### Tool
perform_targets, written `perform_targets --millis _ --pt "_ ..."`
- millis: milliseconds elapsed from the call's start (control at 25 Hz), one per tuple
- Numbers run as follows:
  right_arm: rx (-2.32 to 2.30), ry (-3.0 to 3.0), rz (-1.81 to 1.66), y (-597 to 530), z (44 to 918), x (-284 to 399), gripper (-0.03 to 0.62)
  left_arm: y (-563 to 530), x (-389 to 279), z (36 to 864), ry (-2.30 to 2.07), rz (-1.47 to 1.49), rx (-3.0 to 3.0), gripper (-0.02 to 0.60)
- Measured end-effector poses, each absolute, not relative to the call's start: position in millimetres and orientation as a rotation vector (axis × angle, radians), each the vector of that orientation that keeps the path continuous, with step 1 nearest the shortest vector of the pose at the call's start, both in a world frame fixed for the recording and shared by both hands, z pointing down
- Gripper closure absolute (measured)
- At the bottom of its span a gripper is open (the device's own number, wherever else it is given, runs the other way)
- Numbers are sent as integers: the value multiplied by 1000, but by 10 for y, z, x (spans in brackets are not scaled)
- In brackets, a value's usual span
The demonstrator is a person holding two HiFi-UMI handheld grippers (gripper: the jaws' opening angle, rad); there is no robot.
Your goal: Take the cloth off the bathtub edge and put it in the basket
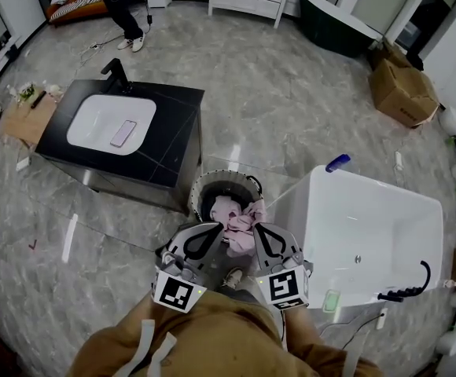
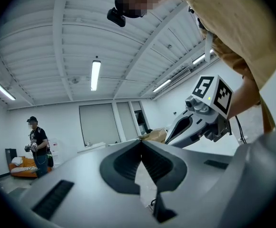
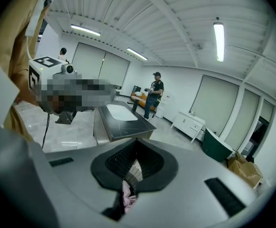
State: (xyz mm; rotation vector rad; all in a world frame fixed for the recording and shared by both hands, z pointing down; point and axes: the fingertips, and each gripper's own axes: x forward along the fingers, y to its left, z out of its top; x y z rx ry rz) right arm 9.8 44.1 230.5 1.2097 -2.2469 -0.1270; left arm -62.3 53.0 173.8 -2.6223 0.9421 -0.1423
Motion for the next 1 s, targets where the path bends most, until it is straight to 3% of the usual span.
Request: perform_targets --millis 640,1000 --pt "1239 -2350 -184 262 1892 -134 588 342 -815 1523 955 -108 -2582 575" --pt "1344 -2477 -182 131 1401 69 588 225 -992 1373 1024 -103 -2547 575"
